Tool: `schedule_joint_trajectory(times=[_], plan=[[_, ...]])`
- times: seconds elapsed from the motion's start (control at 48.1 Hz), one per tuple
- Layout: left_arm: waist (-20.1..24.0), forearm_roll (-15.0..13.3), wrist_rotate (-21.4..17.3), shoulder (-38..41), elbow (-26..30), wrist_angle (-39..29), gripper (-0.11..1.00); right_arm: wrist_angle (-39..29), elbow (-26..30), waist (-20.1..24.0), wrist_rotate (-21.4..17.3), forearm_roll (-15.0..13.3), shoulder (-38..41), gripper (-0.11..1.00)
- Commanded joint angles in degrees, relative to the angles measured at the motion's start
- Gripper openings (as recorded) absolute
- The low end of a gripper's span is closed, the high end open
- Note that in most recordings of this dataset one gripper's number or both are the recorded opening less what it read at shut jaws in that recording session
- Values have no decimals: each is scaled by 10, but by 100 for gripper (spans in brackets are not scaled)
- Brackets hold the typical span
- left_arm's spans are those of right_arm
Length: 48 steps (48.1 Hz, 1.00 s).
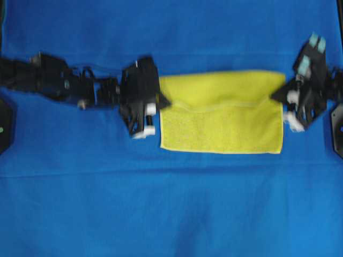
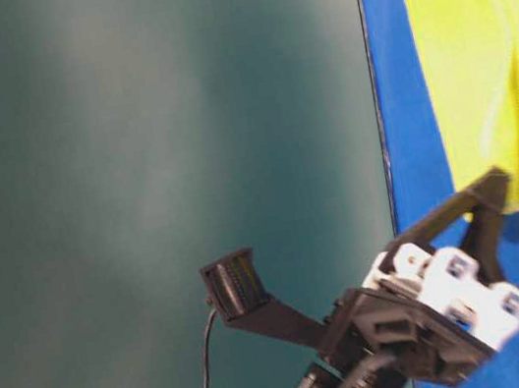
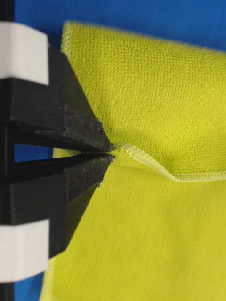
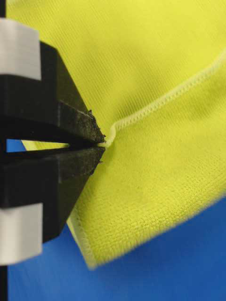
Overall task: Fold the yellow towel.
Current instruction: 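Pull both held corners down toward the bottom edge, folding the towel in half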
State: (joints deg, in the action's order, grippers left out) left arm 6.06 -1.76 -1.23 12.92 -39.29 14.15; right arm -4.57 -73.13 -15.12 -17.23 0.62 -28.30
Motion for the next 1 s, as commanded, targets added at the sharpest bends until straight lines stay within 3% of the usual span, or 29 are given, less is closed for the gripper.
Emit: schedule_joint_trajectory(times=[0.0, 0.249, 0.416, 0.977], plan=[[-23, 1, 7, -20, 4, -2, 2, -11, 2, 42, -29, 4, -15, 1], [-86, 1, 53, -36, 0, -19, 2, -29, 5, 150, -101, 4, -26, 1], [-116, 1, 58, -40, -6, -29, 2, -29, 5, 190, -129, 4, -26, 1], [-98, 1, 58, -40, -2, -28, 3, -27, 5, 195, -146, 4, -25, 2]])
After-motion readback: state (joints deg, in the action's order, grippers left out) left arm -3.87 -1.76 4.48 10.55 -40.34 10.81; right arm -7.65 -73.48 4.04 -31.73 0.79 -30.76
